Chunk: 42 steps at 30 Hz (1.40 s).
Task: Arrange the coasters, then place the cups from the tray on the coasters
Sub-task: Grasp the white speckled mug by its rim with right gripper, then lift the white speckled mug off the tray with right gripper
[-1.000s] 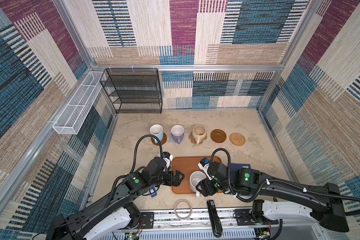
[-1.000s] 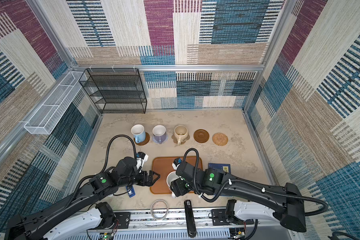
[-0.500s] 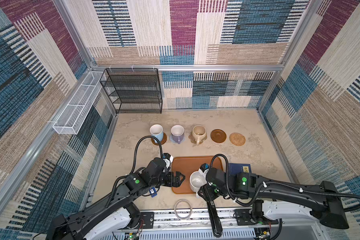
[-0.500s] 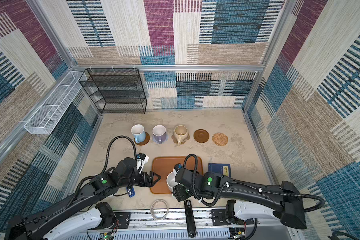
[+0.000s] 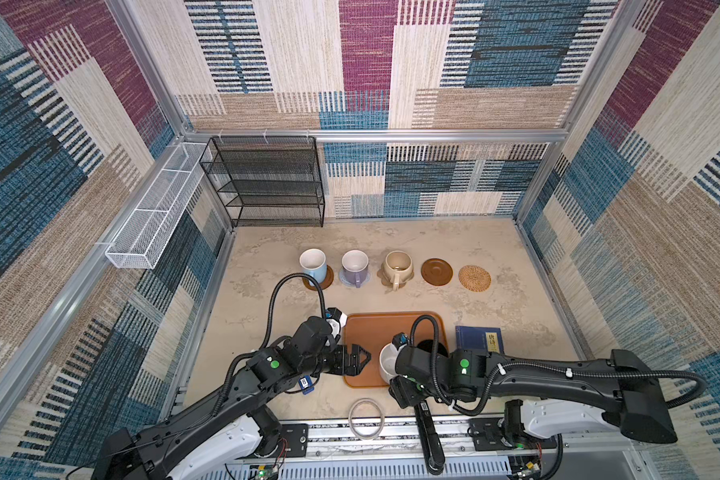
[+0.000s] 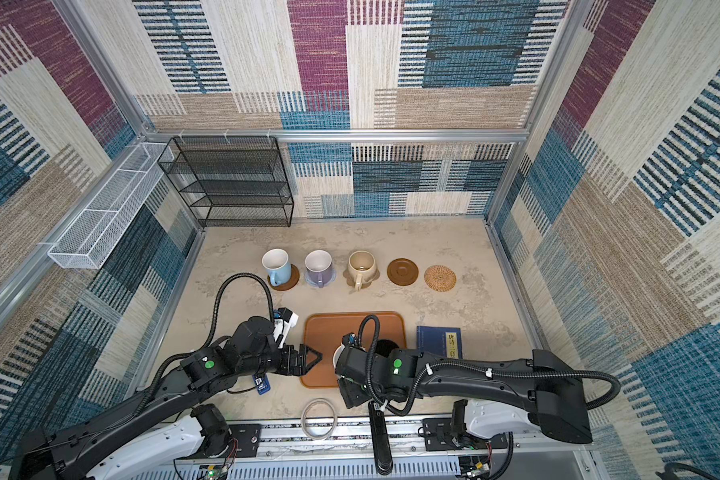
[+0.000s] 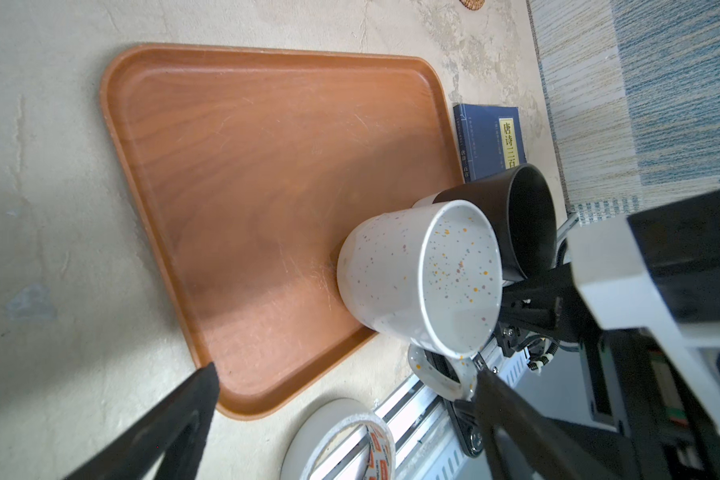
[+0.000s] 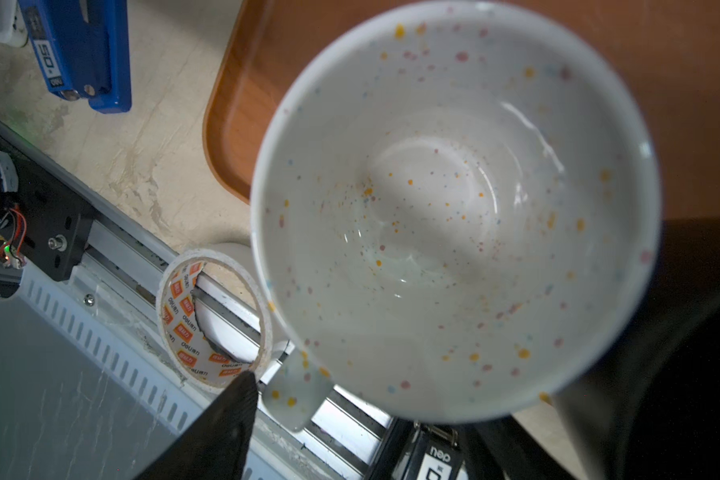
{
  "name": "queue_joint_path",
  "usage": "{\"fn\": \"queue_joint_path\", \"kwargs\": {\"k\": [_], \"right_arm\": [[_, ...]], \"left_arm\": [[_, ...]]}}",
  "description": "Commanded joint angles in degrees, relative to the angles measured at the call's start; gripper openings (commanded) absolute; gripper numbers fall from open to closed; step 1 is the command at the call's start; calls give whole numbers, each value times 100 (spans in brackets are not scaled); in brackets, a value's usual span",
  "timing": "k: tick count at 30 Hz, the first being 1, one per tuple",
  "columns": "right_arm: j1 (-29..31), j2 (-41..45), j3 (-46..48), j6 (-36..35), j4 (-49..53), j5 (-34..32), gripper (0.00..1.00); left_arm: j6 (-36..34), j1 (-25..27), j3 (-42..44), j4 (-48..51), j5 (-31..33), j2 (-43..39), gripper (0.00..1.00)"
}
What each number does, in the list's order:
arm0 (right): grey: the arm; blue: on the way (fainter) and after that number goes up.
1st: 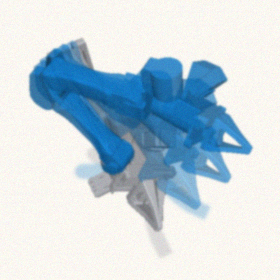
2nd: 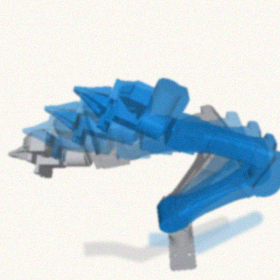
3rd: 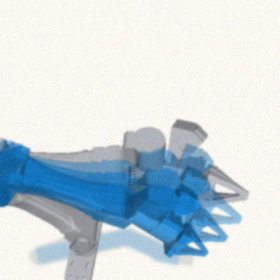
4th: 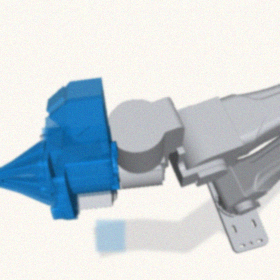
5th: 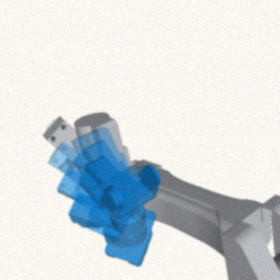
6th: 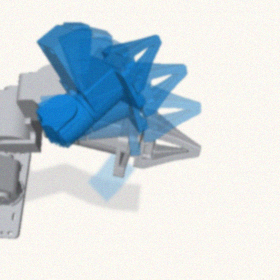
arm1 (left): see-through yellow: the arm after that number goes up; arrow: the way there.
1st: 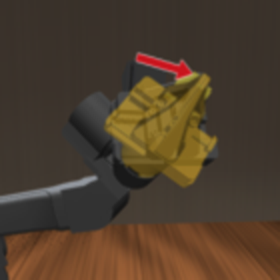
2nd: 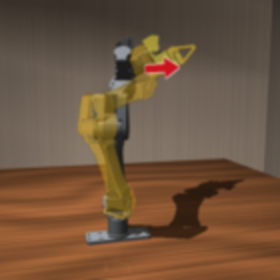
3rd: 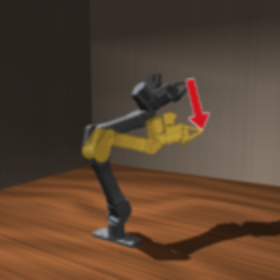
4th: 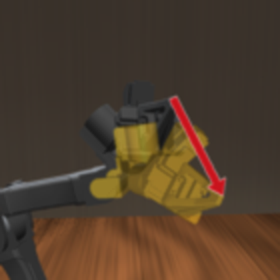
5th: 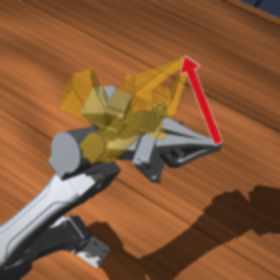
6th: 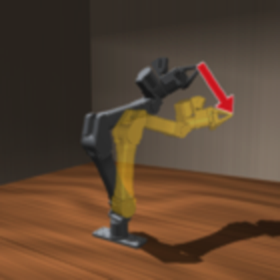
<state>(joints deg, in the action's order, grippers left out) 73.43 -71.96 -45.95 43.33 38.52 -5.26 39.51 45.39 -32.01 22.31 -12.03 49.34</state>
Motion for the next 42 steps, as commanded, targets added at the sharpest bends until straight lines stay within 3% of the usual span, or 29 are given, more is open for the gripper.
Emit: {"fn": "queue_joint_path", "kwargs": {"k": [1,10,18,27,42], "right_arm": [[10,-143,-93,186,-154,-309,77],[20,-366,-177,422,-89,-786,57],[33,-593,-152,523,-96,-1263,34],[81,-386,159,523,-592,-1442,33],[141,-781,-18,529,-565,-1788,31]], "left_arm": [[18,-1,-16,194,184,-54,99],[2,2,53,122,131,-188,99],[272,0,381,-514,-206,-463,98],[611,5,719,-1153,-475,-533,98],[767,2,836,-981,-265,-841,97]]}}
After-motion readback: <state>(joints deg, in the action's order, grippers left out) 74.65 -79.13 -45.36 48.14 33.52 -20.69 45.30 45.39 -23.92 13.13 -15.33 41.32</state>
